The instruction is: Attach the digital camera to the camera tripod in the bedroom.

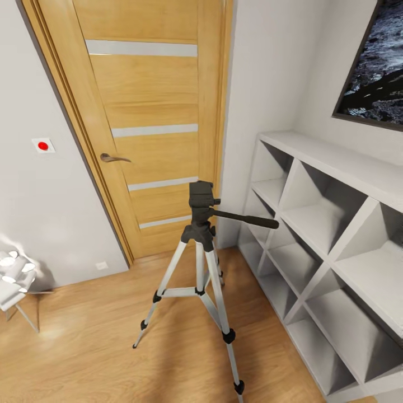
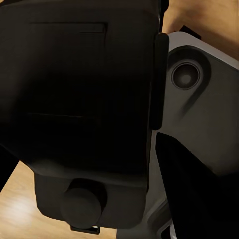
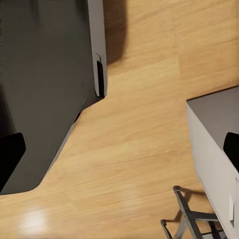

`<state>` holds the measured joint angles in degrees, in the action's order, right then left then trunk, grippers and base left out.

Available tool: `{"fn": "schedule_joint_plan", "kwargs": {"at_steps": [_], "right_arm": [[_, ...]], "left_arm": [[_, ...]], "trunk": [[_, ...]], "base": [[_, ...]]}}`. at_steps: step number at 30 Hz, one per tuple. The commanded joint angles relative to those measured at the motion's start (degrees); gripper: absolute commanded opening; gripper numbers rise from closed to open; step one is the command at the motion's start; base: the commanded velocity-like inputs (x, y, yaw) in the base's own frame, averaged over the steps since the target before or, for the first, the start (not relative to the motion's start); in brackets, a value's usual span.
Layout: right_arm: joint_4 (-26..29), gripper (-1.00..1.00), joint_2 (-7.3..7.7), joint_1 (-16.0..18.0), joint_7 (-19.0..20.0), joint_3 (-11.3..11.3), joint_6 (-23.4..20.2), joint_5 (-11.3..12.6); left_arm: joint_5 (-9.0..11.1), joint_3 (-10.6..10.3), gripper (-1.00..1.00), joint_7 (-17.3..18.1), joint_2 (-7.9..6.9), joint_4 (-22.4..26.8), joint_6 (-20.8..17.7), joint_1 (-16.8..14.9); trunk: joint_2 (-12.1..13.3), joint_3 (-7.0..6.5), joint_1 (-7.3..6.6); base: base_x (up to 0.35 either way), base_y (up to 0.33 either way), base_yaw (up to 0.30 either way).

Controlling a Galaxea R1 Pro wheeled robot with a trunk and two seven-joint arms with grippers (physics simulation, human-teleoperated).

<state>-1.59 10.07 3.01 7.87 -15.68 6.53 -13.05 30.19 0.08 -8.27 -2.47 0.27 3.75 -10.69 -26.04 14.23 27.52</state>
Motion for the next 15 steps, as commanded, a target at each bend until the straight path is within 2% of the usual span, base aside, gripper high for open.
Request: {"fn": "schedule_joint_plan", "kwargs": {"at_steps": [1,9,15], "right_arm": [[-0.2,1.0,0.04,0.1,0.1,-0.5,0.3,-0.5],[-0.2,1.0,0.01,0.1,0.2,-0.5,0.3,-0.5],[-0.2,1.0,-0.04,0.1,0.3,-0.5,0.3,-0.5]], "left_arm": [[0.0,0.0,-1.0,-0.1,0.01,0.0,0.1,0.0],[0.0,0.0,-1.0,-0.1,0.01,0.0,0.1,0.0],[0.0,0.0,-1.0,0.0,0.01,0.0,0.1,0.0]], "trunk": [[-0.1,0.09,0.02],[-0.1,0.09,0.02],[-0.1,0.09,0.02]], "base": [[-0.004,-0.017,0.0],[-0.001,-0.014,0.0],[0.051,-0.165,0.0]]}}
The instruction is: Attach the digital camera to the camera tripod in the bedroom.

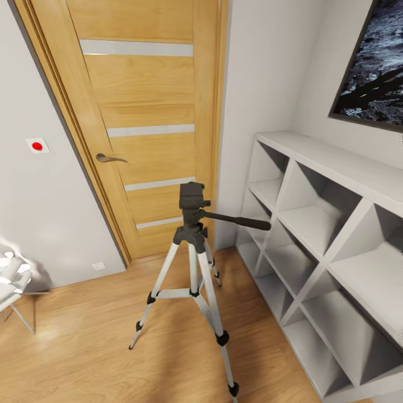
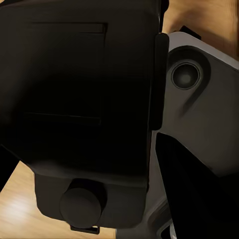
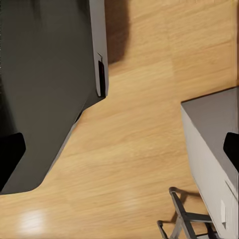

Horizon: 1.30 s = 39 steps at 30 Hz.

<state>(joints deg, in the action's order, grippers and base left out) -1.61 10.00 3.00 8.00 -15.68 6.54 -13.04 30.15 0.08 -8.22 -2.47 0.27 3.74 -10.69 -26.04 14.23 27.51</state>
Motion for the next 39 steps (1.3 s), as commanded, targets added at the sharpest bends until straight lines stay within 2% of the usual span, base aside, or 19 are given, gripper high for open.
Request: {"fn": "schedule_joint_plan", "kwargs": {"at_steps": [1,39], "right_arm": [[-0.2,1.0,0.03,0.1,0.1,-0.5,0.3,-0.5],[-0.1,1.0,0.03,0.1,0.1,-0.5,0.3,-0.6]], "left_arm": [[0.0,0.0,-1.0,-0.1,0.01,0.0,0.1,0.0],[0.1,0.0,-1.0,-0.1,0.01,0.1,0.1,0.0]], "trunk": [[-0.1,0.09,0.03],[-0.1,0.09,0.03]], "base": [[0.04,-0.113,0.0],[0.004,-0.01,0.032]]}}
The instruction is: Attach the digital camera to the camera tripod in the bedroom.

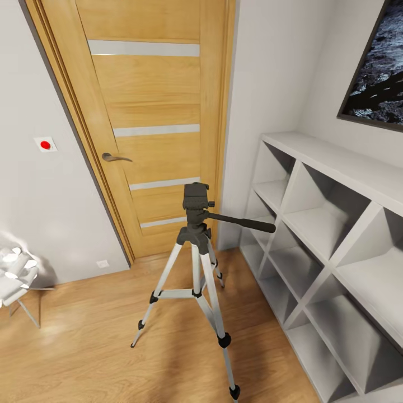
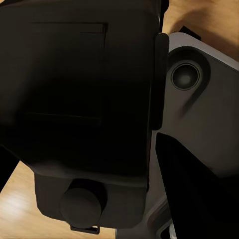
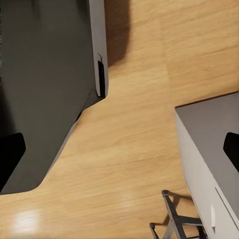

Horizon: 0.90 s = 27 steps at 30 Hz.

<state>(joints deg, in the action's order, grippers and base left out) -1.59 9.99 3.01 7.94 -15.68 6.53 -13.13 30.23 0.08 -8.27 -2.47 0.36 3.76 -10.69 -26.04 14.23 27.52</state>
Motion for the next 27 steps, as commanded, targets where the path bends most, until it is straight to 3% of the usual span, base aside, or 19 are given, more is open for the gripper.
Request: {"fn": "schedule_joint_plan", "kwargs": {"at_steps": [1,12,17,27], "right_arm": [[-0.2,1.0,0.04,0.1,0.1,-0.5,0.3,-0.5],[-0.1,1.0,0.23,0.1,0.1,-0.4,0.4,-1.3],[-0.1,1.0,-0.92,0.1,-0.1,-0.6,0.3,-4.1],[-0.1,1.0,-1.58,0.1,-0.2,-0.6,0.3,-4.9]], "left_arm": [[0.0,0.0,-1.0,-0.1,0.01,0.0,0.1,0.0],[0.3,0.1,-1.0,-0.1,0.01,0.0,0.1,0.0],[0.6,0.1,-1.0,-0.1,0.01,-0.1,0.1,0.0],[0.5,0.1,-1.0,-0.1,0.01,-0.1,0.1,0.0]], "trunk": [[-0.1,0.09,0.02],[-0.1,0.09,0.02],[-0.1,0.12,0.02],[-0.1,0.85,0.02]], "base": [[0.0,0.0,0.0],[0.0,0.0,0.0],[0.0,0.0,0.0],[0.0,0.0,0.0]]}}
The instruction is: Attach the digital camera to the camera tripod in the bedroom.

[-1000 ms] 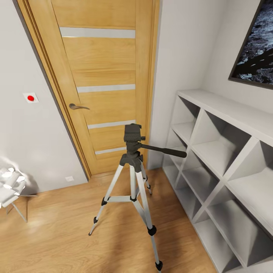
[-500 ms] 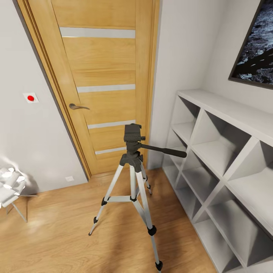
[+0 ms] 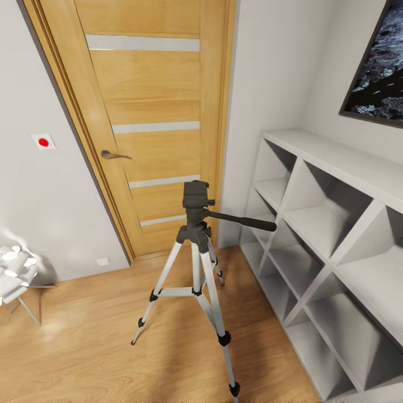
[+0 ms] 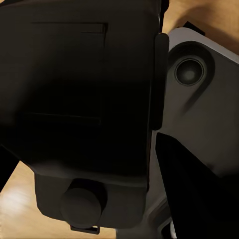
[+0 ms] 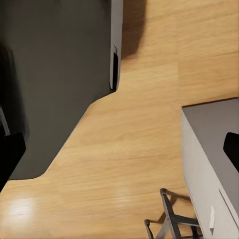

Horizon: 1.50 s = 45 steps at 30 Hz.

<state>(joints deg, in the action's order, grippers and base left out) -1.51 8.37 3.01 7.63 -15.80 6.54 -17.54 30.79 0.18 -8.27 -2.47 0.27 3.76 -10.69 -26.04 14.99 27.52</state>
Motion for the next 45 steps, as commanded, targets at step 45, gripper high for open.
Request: {"fn": "schedule_joint_plan", "kwargs": {"at_steps": [45], "right_arm": [[-0.2,1.0,-0.28,0.1,0.3,-0.5,0.3,-0.3]], "left_arm": [[0.0,0.0,-1.0,-0.1,0.09,0.0,0.2,0.0]], "trunk": [[-0.1,1.47,0.02]], "base": [[0.0,0.0,0.0]]}}
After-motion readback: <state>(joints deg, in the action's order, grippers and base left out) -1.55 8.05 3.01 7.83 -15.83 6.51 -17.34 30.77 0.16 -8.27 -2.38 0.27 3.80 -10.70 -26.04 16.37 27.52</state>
